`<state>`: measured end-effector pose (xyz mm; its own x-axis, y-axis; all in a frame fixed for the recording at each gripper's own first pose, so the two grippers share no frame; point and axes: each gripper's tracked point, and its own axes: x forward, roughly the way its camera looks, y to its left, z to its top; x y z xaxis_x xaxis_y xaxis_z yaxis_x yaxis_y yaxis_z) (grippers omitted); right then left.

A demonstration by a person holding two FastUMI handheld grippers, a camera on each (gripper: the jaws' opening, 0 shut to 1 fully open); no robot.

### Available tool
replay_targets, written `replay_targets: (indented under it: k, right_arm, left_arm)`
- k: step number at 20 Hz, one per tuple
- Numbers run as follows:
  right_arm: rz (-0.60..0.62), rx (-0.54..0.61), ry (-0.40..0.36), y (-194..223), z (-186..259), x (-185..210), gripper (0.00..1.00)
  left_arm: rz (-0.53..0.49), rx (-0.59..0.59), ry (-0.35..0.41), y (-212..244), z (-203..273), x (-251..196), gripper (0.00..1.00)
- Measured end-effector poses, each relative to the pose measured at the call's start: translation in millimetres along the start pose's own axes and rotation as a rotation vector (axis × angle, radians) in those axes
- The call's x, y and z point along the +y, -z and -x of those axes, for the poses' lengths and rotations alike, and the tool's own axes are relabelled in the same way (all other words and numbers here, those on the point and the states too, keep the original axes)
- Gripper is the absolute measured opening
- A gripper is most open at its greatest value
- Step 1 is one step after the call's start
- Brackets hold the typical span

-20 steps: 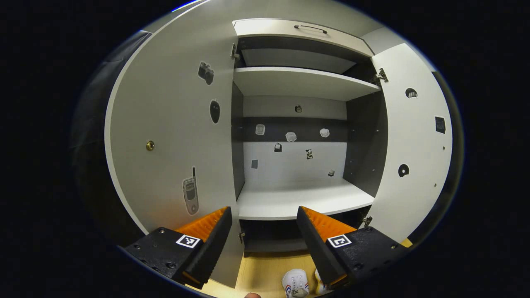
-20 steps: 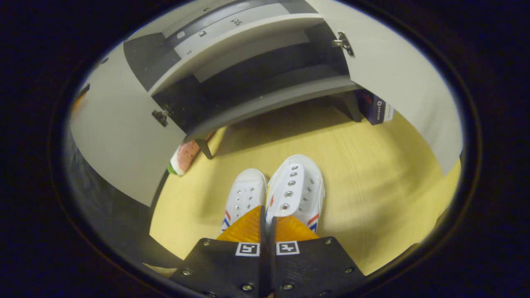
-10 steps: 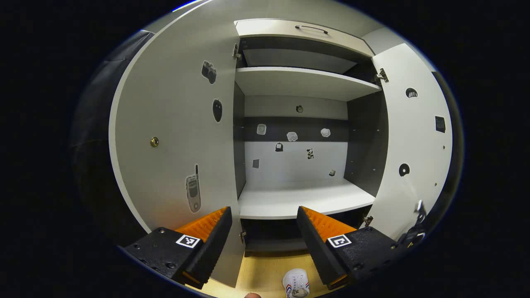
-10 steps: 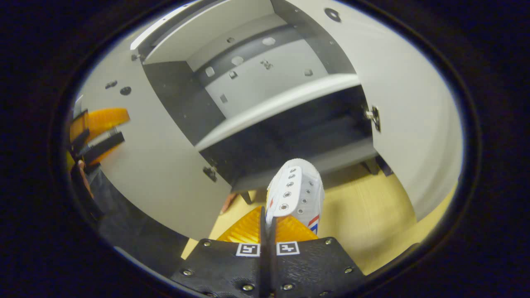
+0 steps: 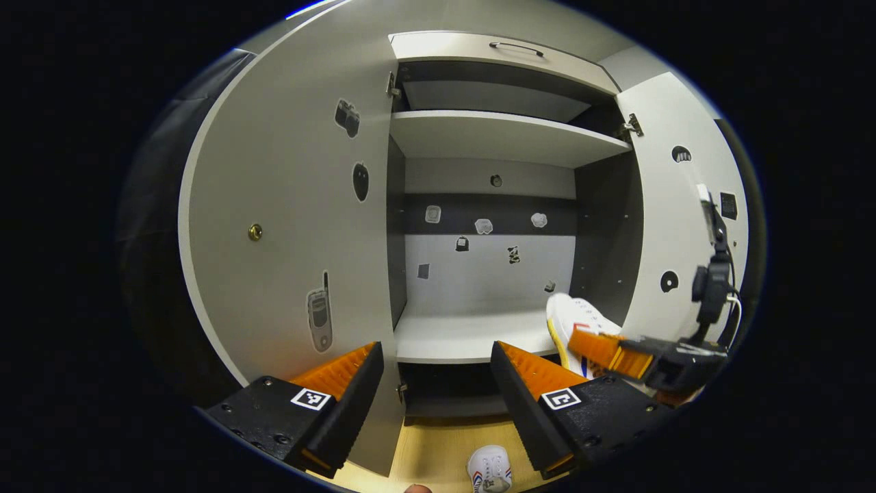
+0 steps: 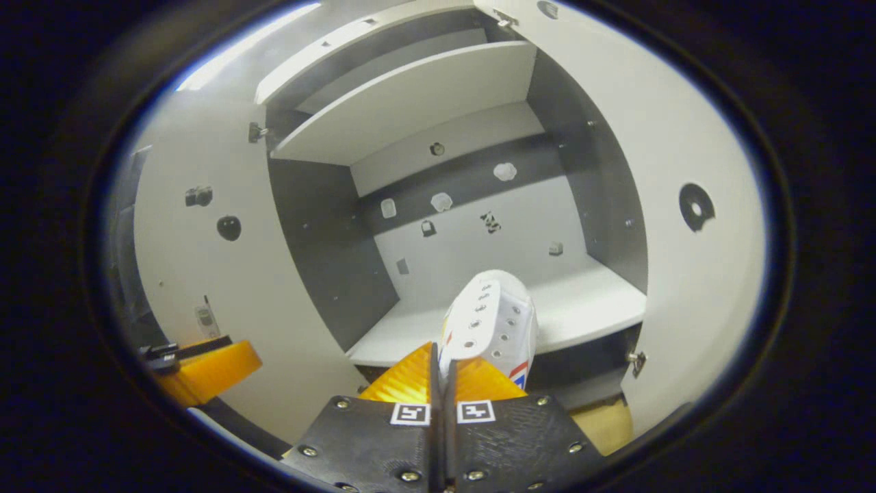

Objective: Grab one shoe with the right hand and put it into the shoe cabinet, grab the other shoe with the left hand and put it into the shoe cabinet; then close the right door with the right hand and the left door with the left hand.

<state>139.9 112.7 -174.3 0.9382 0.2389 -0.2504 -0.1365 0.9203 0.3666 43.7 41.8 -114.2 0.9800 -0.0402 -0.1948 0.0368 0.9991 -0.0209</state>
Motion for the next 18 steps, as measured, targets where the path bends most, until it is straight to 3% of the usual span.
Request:
replay_targets:
  k: [9, 18]
  right_arm:
    - [0.107, -0.045, 0.144, -50.8, -119.4, -65.7, 0.0]
    - [0.032, 0.107, 0.225, -7.0, -177.7, -105.2, 0.01]
  left_arm:
    - [0.01, 0.013, 0.012, 6.0, -10.3, 0.5, 0.96]
    - [0.029, 0.053, 0.016, 19.2, -16.7, -1.3, 0.96]
